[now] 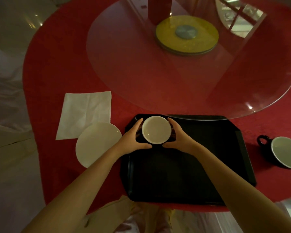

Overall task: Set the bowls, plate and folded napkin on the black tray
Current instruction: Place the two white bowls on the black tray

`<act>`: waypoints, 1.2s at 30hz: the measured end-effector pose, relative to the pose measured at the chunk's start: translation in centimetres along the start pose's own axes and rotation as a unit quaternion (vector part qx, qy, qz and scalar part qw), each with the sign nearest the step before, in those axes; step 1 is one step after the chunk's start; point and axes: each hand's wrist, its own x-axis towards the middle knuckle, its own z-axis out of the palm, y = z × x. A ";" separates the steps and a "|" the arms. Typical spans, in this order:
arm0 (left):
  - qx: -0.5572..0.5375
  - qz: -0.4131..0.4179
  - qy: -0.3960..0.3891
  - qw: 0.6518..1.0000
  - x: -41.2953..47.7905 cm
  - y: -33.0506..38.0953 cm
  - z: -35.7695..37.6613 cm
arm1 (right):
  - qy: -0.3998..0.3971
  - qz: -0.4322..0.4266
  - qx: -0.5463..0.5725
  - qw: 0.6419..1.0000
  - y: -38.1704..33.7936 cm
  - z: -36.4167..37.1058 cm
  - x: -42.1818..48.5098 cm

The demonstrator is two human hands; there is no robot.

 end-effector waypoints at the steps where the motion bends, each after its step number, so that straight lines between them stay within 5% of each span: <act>1: -0.015 -0.003 -0.007 1.000 0.0 0.3 -0.6 | -0.003 0.006 -0.004 1.000 -0.1 -0.3 -0.1; 13: 0.151 0.073 0.053 0.984 4.4 7.8 -5.0 | 0.105 0.074 -0.206 0.970 -2.4 -5.5 -2.4; 20: 0.305 0.070 -0.078 0.947 8.0 12.2 -1.1 | 0.145 0.133 -0.277 0.940 -2.4 -8.7 -6.6; 36: 0.368 0.192 -0.227 0.881 8.3 21.0 12.5 | 0.265 0.231 -0.283 0.893 6.6 -15.1 -19.8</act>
